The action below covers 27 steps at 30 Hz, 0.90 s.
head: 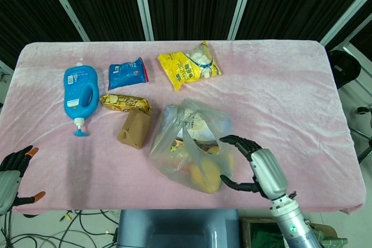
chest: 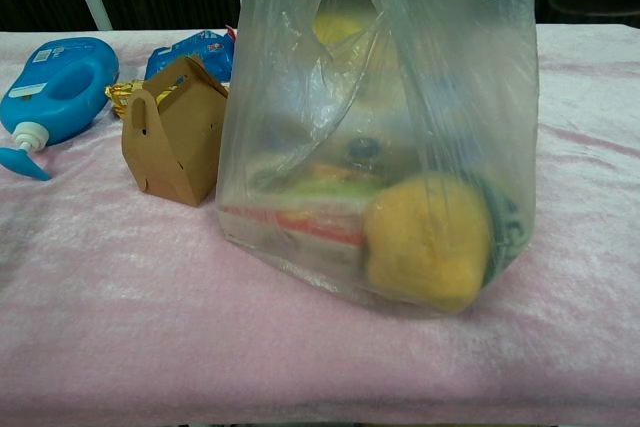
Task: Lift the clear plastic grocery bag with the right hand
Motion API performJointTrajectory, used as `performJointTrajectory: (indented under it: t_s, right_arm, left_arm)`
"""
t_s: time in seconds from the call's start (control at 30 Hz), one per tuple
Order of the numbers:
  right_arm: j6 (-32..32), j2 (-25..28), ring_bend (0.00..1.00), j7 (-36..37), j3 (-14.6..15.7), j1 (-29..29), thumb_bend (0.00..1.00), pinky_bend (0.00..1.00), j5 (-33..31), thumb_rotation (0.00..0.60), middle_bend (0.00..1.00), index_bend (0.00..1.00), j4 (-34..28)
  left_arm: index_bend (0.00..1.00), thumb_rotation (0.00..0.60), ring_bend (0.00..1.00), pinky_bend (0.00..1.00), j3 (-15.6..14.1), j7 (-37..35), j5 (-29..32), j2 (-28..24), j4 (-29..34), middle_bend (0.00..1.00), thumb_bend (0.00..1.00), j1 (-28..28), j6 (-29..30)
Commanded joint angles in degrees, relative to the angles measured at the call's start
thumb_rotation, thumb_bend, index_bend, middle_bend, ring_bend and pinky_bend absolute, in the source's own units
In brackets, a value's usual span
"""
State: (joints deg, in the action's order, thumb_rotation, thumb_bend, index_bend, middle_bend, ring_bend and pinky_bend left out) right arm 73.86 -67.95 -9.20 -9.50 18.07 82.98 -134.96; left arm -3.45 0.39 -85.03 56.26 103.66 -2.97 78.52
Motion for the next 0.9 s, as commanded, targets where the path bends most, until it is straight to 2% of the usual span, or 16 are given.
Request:
performJointTrajectory:
  t_s: [0.03,0.3,0.53,0.73,0.9]
  right_arm:
    - [-2.47,-5.1,0.26,-6.95,-3.17,4.59,0.18,0.3,-6.55,0.6,0.23,0.24,-0.03]
    - [-1.7,-11.55,0.26,-16.66,-8.65,11.21,0.18,0.3,-16.38,0.6,0.23,0.24,-0.03]
    - [0.02,-14.99,0.26,-20.73,-12.18,15.56,0.18,0.3,-21.23,0.6,0.24,0.24,-0.03]
    - [1.3,-17.35,0.26,-21.84,-13.18,17.82,0.18,0.3,-24.63,0.6,0.24,0.24,-0.03]
    - [2.1,-19.55,0.26,-21.06,-16.17,20.5,0.18,0.3,-30.26,0.6,0.24,0.24,-0.03]
  left_arm:
    - [0.0,0.6,0.0,0.0,0.05,-0.04,0.13,0.0,0.02,0.0,0.0,-0.08,-0.15]
    - [0.0,0.6,0.0,0.0,0.2,-0.13,0.78,-0.05,0.14,0.0,0.0,-0.23,-0.55]
    - [0.0,0.6,0.0,0.0,0.25,-0.13,1.05,-0.12,0.18,0.0,0.0,-0.26,-0.66]
    - [0.0,0.6,0.0,0.0,0.18,-0.11,0.95,-0.18,0.22,0.0,0.0,-0.24,-0.64]
    - [0.0,0.6,0.0,0.0,0.08,-0.13,0.82,-0.24,0.27,0.0,0.0,-0.09,-0.42]
